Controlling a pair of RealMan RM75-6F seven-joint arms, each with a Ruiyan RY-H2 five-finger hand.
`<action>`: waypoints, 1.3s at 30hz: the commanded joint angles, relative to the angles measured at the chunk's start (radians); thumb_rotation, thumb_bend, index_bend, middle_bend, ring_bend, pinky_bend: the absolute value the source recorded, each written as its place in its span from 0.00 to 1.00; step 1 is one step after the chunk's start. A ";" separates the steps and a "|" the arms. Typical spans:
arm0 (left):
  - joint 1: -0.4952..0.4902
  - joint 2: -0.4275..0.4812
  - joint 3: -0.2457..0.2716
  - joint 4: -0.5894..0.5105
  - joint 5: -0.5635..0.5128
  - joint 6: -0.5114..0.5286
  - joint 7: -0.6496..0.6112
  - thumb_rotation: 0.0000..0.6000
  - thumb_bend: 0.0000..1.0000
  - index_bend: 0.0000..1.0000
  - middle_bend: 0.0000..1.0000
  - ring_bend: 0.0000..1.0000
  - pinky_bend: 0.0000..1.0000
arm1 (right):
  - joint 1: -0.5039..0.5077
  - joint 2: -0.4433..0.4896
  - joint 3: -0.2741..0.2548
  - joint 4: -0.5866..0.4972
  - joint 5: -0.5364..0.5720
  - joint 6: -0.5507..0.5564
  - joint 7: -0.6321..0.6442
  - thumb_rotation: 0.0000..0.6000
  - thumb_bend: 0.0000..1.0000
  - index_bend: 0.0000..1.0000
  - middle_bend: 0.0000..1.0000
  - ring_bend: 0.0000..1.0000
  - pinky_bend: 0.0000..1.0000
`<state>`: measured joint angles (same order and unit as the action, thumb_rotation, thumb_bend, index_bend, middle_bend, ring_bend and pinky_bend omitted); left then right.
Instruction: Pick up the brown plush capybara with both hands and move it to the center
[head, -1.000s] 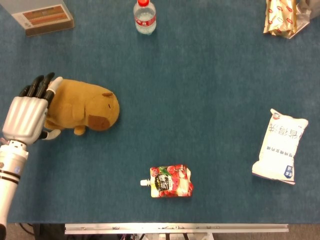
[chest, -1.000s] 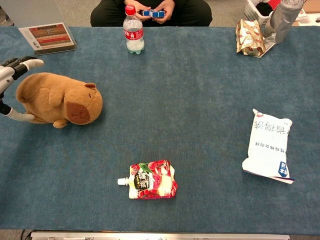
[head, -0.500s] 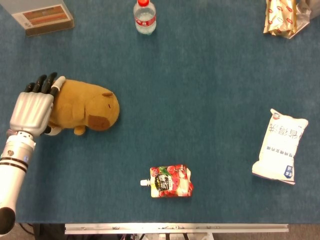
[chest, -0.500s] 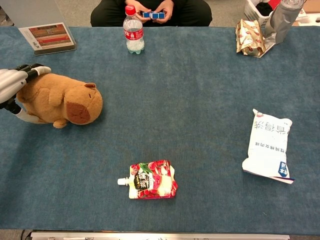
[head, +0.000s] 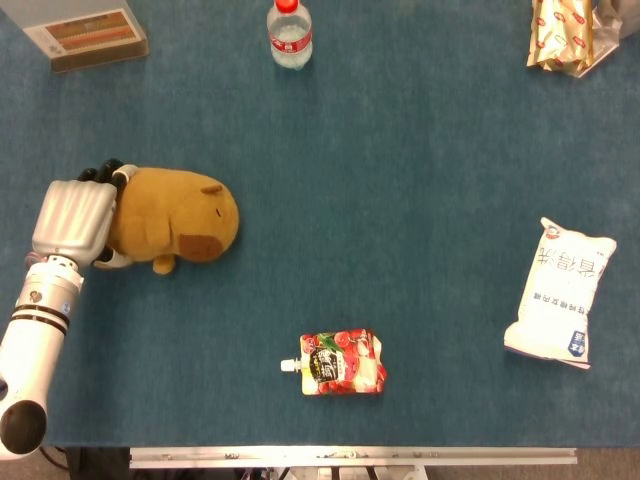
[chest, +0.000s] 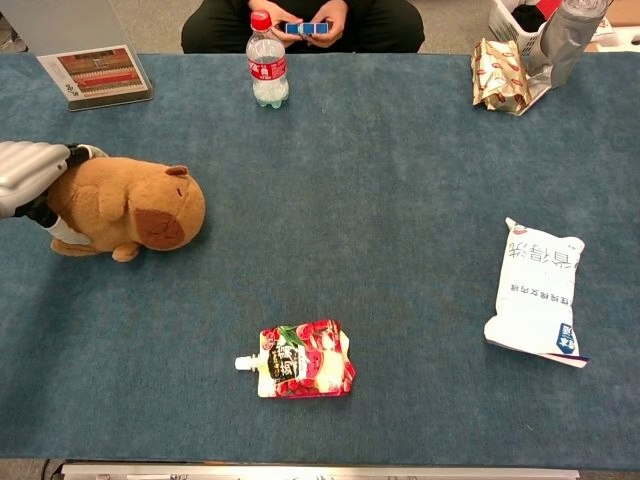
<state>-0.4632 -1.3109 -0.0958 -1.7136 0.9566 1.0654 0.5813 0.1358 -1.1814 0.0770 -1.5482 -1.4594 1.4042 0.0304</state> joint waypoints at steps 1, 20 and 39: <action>-0.001 -0.007 0.001 -0.003 -0.008 0.019 0.000 1.00 0.01 0.27 0.29 0.36 0.64 | 0.000 -0.001 0.000 0.001 0.000 0.000 0.002 1.00 0.00 0.16 0.22 0.25 0.46; 0.008 0.032 -0.026 -0.156 0.019 0.135 -0.046 1.00 0.08 0.54 0.55 0.56 0.84 | -0.001 0.002 0.009 -0.024 -0.022 0.030 0.022 1.00 0.00 0.16 0.22 0.25 0.46; -0.040 -0.010 -0.093 -0.294 -0.023 0.036 -0.276 1.00 0.09 0.55 0.57 0.58 0.85 | 0.111 -0.103 0.013 -0.157 -0.298 0.075 -0.073 1.00 0.00 0.00 0.00 0.04 0.40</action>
<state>-0.4936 -1.3109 -0.1801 -1.9982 0.9294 1.1149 0.3249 0.2283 -1.2684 0.0951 -1.6863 -1.7364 1.4963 -0.0200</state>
